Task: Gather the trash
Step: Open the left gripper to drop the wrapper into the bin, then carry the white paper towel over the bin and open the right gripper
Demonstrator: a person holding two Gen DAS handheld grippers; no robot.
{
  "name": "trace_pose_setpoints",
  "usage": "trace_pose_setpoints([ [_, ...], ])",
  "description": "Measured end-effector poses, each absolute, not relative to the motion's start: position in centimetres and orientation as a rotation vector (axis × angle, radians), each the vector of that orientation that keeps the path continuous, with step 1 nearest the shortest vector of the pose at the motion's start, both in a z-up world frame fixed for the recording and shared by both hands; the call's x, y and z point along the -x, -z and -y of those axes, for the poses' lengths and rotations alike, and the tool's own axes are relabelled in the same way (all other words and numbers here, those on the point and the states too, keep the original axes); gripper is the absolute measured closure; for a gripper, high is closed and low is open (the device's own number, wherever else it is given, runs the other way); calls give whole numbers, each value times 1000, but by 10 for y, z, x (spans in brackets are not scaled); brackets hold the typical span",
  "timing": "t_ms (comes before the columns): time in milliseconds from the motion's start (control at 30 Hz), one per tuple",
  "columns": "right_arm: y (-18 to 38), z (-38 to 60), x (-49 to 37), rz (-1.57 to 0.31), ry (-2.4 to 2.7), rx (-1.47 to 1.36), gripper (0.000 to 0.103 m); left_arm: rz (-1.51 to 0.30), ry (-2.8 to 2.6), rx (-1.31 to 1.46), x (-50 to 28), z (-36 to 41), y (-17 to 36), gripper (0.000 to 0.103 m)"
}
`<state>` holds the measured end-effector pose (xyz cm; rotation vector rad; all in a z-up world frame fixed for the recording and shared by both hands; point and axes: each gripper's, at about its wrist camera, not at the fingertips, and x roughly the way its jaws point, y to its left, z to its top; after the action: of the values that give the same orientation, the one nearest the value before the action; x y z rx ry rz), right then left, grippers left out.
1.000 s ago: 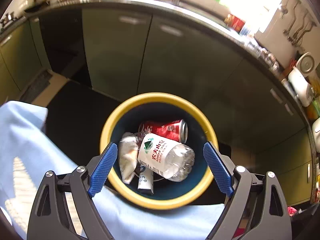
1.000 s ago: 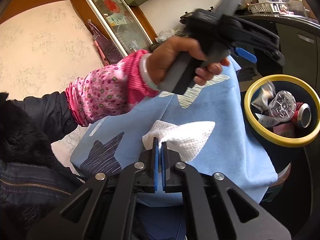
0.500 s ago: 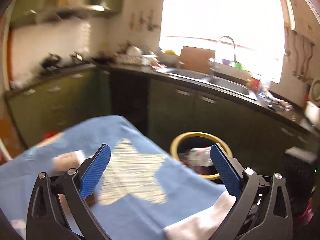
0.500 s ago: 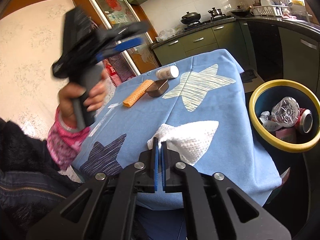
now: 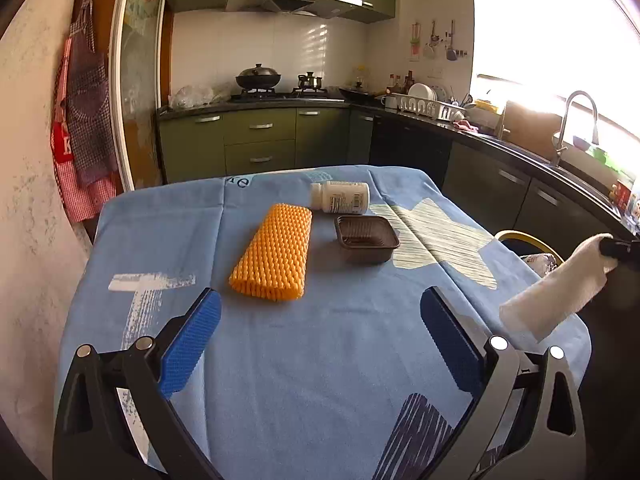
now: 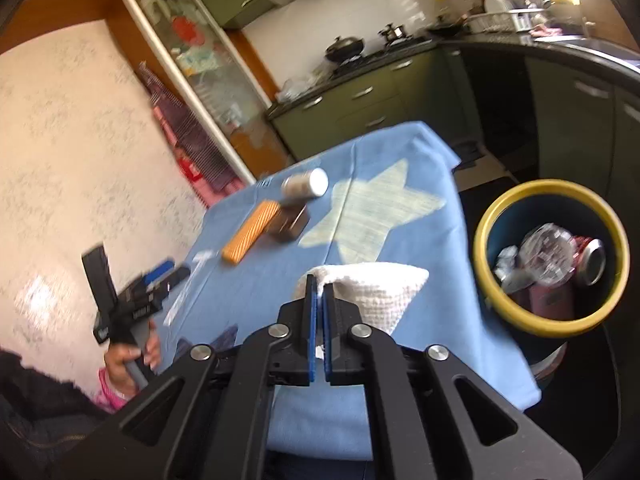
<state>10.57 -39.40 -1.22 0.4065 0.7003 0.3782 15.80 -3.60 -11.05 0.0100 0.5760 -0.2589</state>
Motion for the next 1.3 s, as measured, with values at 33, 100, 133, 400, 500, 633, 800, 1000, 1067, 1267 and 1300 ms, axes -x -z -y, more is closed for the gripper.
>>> trace_pose_setpoints([
  [33, 4, 400, -106, -682, -350, -411, 100, -579, 259, 0, -159, 35, 113, 5],
  [100, -10, 412, -106, -645, -295, -414, 100, -582, 256, 11, -158, 32, 117, 5],
  [133, -17, 418, -106, -628, -265, -412, 100, -584, 254, 11, -158, 33, 118, 5],
  [400, -49, 475, -111, -553, -28, -390, 100, -588, 260, -1, -155, 45, 115, 5],
  [500, -46, 495, -113, -557, 62, -389, 100, -600, 269, -7, -156, 51, 118, 5],
  [633, -32, 522, -128, -579, 165, -400, 100, -620, 276, -14, -160, 57, 121, 5],
  [800, -10, 544, -135, -631, 202, -464, 100, -636, 274, -21, -162, 62, 125, 5],
  [1000, 13, 553, -144, -705, 352, -392, 100, -653, 283, -23, -165, 67, 128, 5],
  [1067, 23, 550, -150, -746, 406, -337, 99, -653, 284, -29, -166, 69, 129, 5],
  [1267, 58, 536, -174, -872, 347, -283, 99, -654, 287, -33, -165, 71, 129, 5],
  [1300, 63, 532, -178, -889, 301, -300, 99, -655, 286, -36, -165, 72, 129, 5],
])
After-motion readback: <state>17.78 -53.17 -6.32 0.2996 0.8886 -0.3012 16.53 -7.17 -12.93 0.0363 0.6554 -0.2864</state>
